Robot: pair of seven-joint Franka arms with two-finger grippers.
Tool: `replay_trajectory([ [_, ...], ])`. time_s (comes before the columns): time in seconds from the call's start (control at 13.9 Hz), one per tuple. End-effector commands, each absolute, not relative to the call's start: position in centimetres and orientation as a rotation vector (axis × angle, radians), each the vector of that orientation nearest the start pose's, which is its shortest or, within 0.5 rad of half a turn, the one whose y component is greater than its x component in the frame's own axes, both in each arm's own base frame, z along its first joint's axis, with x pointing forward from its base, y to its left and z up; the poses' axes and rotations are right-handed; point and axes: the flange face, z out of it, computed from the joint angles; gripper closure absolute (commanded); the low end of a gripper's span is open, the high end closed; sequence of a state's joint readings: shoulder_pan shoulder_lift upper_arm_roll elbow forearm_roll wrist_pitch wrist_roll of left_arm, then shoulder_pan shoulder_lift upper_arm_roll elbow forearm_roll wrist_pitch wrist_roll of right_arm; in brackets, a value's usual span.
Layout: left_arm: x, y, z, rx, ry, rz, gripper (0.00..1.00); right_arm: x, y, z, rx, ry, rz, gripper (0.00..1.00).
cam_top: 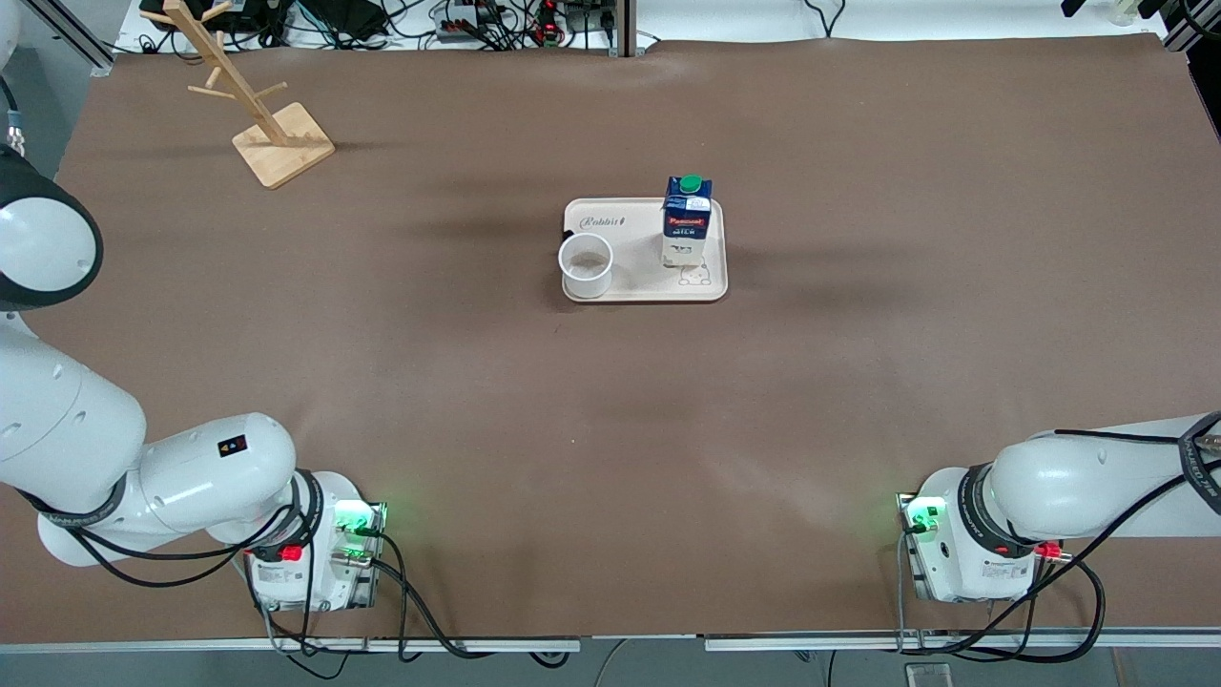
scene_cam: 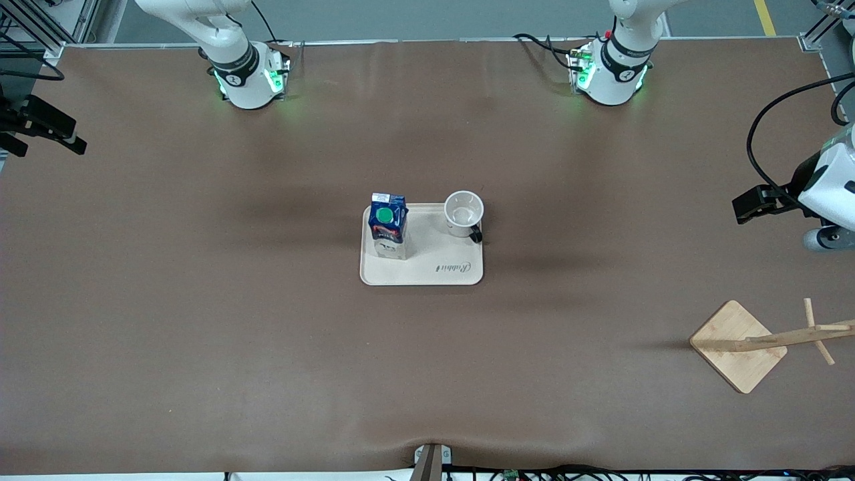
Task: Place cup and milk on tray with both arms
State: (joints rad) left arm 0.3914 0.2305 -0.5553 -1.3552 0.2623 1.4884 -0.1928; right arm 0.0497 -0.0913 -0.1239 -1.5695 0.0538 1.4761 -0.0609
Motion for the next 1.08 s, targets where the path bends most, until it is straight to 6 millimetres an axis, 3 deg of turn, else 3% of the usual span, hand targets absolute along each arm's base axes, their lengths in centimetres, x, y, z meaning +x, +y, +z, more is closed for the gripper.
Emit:
replay_trajectory([
  [0.0, 59.83, -3.15, 60.83, -2.99, -0.085, 0.06, 0.0, 51.69, -4.1, 66.97, -3.083, 0.013, -0.001, 0.0],
  [1.01, 59.95, -3.42, 61.09, -2.996, -0.062, 0.051, 0.0, 51.64, -4.42, 67.54, -3.111, 0.019, -0.012, 0.0],
])
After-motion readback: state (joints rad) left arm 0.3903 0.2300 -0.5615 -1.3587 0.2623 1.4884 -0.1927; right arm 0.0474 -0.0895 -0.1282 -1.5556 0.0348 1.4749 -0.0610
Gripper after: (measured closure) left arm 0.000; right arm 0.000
